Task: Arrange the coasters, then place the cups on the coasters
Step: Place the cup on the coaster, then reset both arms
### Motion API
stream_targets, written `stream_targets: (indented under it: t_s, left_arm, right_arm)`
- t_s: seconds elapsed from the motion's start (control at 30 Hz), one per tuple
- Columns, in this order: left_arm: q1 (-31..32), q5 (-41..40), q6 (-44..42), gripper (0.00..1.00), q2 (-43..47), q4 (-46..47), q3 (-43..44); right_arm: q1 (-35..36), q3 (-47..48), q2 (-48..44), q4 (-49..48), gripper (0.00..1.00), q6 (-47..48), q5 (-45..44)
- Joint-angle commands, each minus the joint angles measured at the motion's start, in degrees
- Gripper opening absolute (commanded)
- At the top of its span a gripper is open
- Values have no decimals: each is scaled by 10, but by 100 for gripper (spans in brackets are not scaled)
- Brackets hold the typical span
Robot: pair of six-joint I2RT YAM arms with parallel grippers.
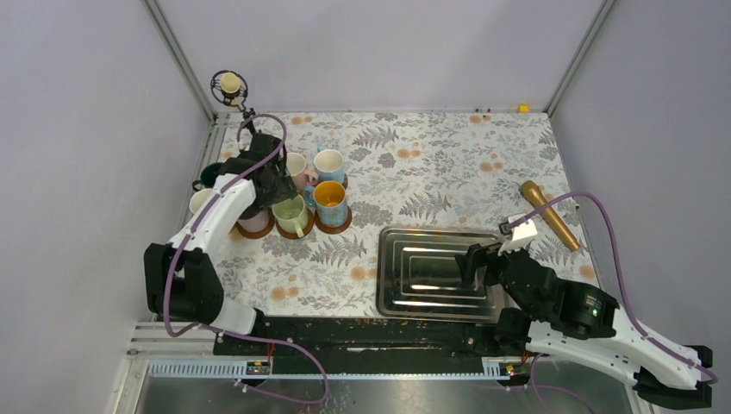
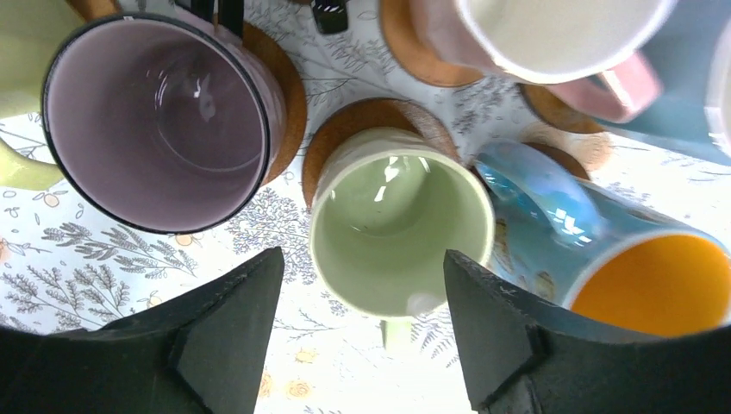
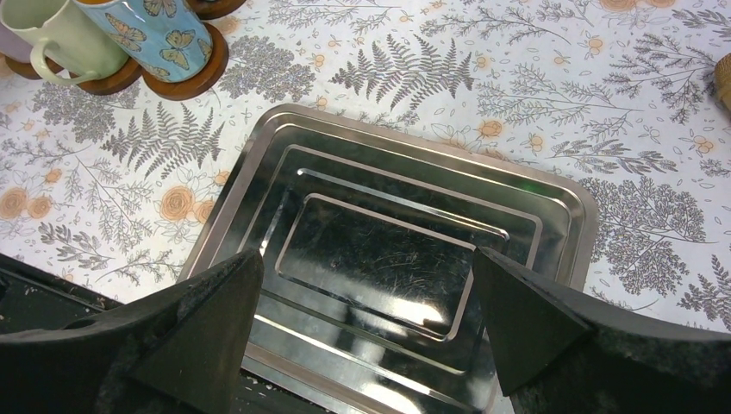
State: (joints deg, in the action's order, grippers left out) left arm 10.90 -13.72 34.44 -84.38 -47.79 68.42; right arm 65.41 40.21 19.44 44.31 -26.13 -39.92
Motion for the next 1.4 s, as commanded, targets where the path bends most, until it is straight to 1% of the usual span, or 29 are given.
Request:
stream_targets:
  t_s: [0.0,0.03,0.13,0.17,0.27,0.4,0.47,0.57,0.73,0.9,1.0,1.1,1.37]
  left_arm:
    - [-2,51,-13,74,69,-4,59]
    - [-2,63,-15,78,85,-2,64]
    - [-2,93,-16,97,144,17,65]
    - [-2,106,-17,99,163,27,63]
    - [-2,173,-45,99,212,44,67]
    - [-2,226,-94,99,259,55,60]
    - [-2,246,-110,99,291,74,36]
    - [-2,286,-115,99,347,127,-21]
    - [-2,370,-118,99,413,171,-77]
    - [-2,412,-100,99,463,224,-159]
    - [-1,427,-95,99,473,235,-203]
    - [-1,439,-104,99,477,233,-230]
    - [-1,456,-98,99,460,242,-231]
  right_arm:
    - [3,7,21,-14,100,2,-12]
    - [2,9,25,-13,99,-1,-15]
    - [2,27,46,8,100,-34,-39]
    - [3,35,55,17,99,-46,-47]
    - [3,69,88,39,99,-68,-54]
    - [2,107,128,40,100,-81,-37]
    - [3,126,146,40,100,-86,-30]
    - [3,146,162,32,99,-86,-12]
    - [3,152,169,-1,100,-80,9]
    - [3,131,153,-27,99,-92,13]
    - [3,120,148,-32,99,-109,2]
    - [3,113,145,-34,99,-124,-2]
    - [3,98,138,-56,100,-123,0]
